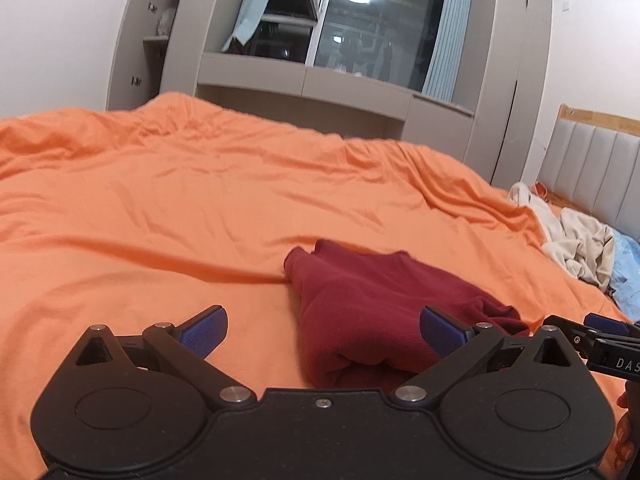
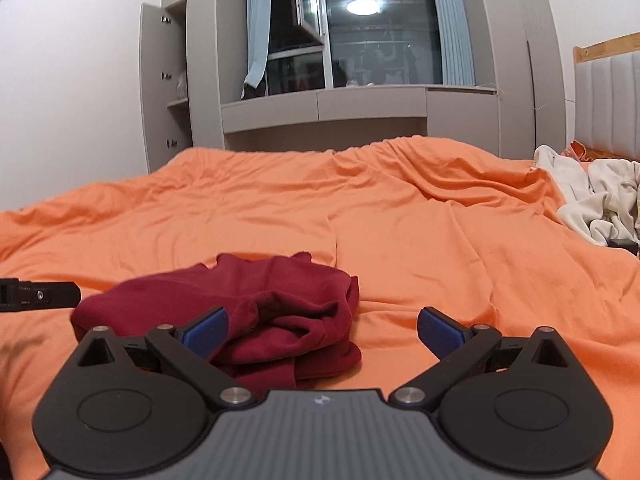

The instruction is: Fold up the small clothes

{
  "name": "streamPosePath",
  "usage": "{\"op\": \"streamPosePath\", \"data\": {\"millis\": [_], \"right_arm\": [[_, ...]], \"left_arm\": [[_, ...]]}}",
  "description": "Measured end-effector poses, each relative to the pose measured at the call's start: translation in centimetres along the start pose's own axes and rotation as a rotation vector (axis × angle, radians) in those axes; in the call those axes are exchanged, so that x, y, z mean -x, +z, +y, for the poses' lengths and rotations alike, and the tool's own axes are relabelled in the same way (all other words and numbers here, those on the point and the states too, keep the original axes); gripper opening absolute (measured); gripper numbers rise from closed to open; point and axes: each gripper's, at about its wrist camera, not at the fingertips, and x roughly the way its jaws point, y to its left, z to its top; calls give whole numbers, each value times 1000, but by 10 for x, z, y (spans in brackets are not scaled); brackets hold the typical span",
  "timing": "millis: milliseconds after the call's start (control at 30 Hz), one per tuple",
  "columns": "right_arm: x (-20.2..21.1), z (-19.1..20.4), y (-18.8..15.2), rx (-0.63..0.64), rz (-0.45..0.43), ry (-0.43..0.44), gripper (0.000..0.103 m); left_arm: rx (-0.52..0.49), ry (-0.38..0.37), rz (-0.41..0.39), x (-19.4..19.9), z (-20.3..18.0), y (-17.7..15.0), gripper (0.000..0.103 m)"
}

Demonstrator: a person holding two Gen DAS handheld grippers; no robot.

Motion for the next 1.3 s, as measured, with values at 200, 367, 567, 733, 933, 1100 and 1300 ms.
{"op": "streamPosePath", "data": {"millis": [200,367,567,733,933,1100,1300], "right_arm": [[30,6,-4,-18,-66,11,103],[60,9,-11,-21,-148,20,103],[97,13,-24,-6,-220,18,103],[122,17,-42,5,-225,3,103],[136,25,-62,40,-192,-11,103],[138,28,-72,37,-155,-14,103],[139,27,-74,24,-140,-21,103]], "left_arm": [[-9,-6,-96,37,-4,-8,102],[-43,1,-159,70,-7,-23,102],[-77,33,-148,95,-7,-46,102],[-71,23,-128,112,-4,-62,102],[-90,19,-107,123,-4,-75,102],[-98,21,-96,124,-7,-79,102],[-100,22,-90,124,-8,-81,102]]}}
